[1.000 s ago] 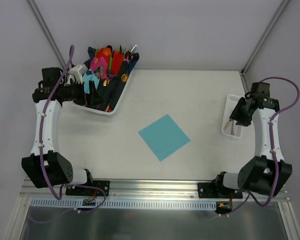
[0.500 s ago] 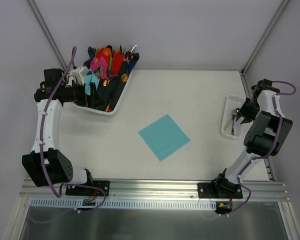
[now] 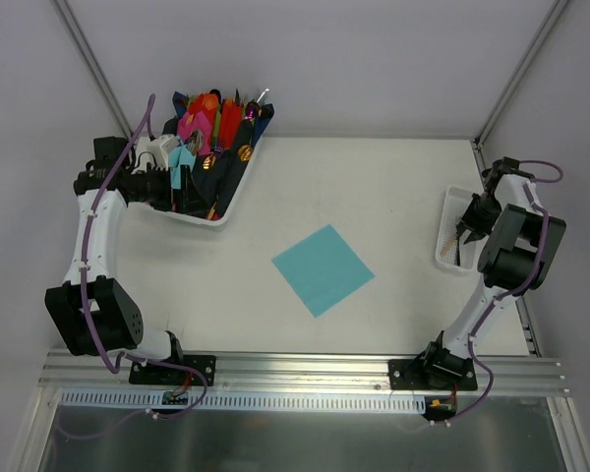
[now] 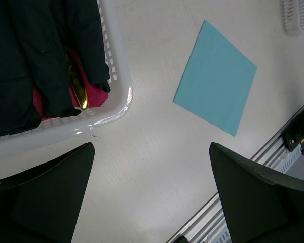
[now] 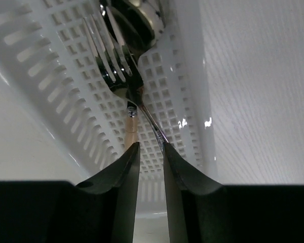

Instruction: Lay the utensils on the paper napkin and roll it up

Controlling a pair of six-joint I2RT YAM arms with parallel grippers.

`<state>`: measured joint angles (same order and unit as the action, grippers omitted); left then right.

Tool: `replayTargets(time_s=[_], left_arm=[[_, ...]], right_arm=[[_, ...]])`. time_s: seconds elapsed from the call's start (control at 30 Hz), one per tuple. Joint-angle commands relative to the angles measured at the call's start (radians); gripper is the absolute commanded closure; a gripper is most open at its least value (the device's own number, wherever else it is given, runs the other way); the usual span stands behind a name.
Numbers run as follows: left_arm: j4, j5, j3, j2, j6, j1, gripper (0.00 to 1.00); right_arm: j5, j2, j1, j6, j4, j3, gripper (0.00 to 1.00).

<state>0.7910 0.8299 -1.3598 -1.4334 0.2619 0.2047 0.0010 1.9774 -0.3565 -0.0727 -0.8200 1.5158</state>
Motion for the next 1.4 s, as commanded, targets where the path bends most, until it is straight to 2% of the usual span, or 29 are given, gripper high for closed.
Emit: replayTargets(time_s=[0.0, 0.3, 0.8, 1.03, 1.37], left_arm=[[-0.004, 0.029, -0.005, -0.005, 0.011, 0.009, 0.01], [-0.003, 0.008, 0.004, 0.025, 0.017, 0.012, 0.01], [-0.004, 0.003, 0.010, 0.021, 0.017, 0.012, 0.01], [-0.004, 0.018, 0.002, 0.007, 0.007, 0.012, 0.01], [-0.004, 0.015, 0.004, 0.004, 0.005, 0.012, 0.01]], right_arm=[[0.045, 0.021, 0.034, -0.021, 0.012, 0.047, 0.72], [0.145, 0.066, 0.067, -0.035, 0.010, 0.069, 0.77], [0.057, 0.057, 0.070, -0.019, 0.013, 0.069, 0.82], [0.030, -0.006, 0.076, 0.001, 0.016, 0.055, 0.82], [0.022, 0.032, 0.082, 0.027, 0.012, 0.047, 0.80]])
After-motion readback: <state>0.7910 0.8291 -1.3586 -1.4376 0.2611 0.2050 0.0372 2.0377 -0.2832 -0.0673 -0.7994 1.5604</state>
